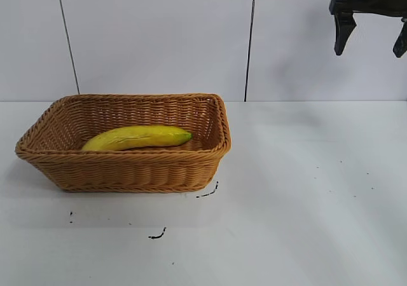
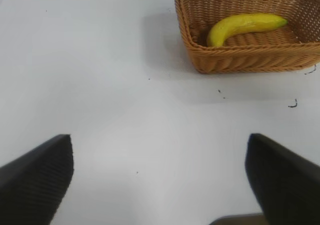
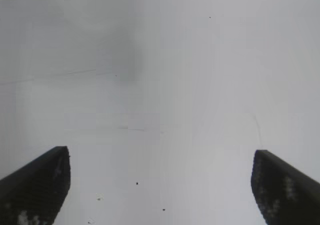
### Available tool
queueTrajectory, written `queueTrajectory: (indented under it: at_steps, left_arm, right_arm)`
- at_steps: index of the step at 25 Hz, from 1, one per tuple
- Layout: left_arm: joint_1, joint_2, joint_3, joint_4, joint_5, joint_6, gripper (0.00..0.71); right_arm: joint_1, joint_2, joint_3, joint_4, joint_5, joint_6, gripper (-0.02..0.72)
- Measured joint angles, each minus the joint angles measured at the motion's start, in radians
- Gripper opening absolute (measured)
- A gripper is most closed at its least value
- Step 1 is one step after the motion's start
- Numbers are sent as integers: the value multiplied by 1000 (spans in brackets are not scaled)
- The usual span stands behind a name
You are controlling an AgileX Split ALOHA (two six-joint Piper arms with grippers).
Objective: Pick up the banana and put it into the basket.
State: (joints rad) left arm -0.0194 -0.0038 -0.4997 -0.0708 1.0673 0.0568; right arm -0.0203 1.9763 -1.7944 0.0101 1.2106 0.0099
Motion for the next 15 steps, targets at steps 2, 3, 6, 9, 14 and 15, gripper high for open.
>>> queueTrajectory:
  at_steps: [2, 3, 6, 9, 14, 15]
  left_arm:
    - [0, 0, 0, 0, -1, 0, 693]
    - [0, 0, 0, 0, -1, 0, 693]
    - [0, 0, 0, 0, -1, 0, 693]
    - [0, 0, 0, 0, -1, 0, 693]
    - [0, 0, 0, 0, -1, 0, 693]
    - [0, 0, 0, 0, -1, 0, 693]
  right_arm:
    - [0, -89, 126, 6, -1, -10, 669]
    - [0, -141, 181, 9, -1, -19, 669]
    - [0, -304, 385, 27, -1, -42, 669]
    - [0, -476, 573, 46, 0, -50, 669]
    - [0, -768, 853, 60, 0, -55, 669]
    - [0, -826, 907, 60, -5, -58, 669]
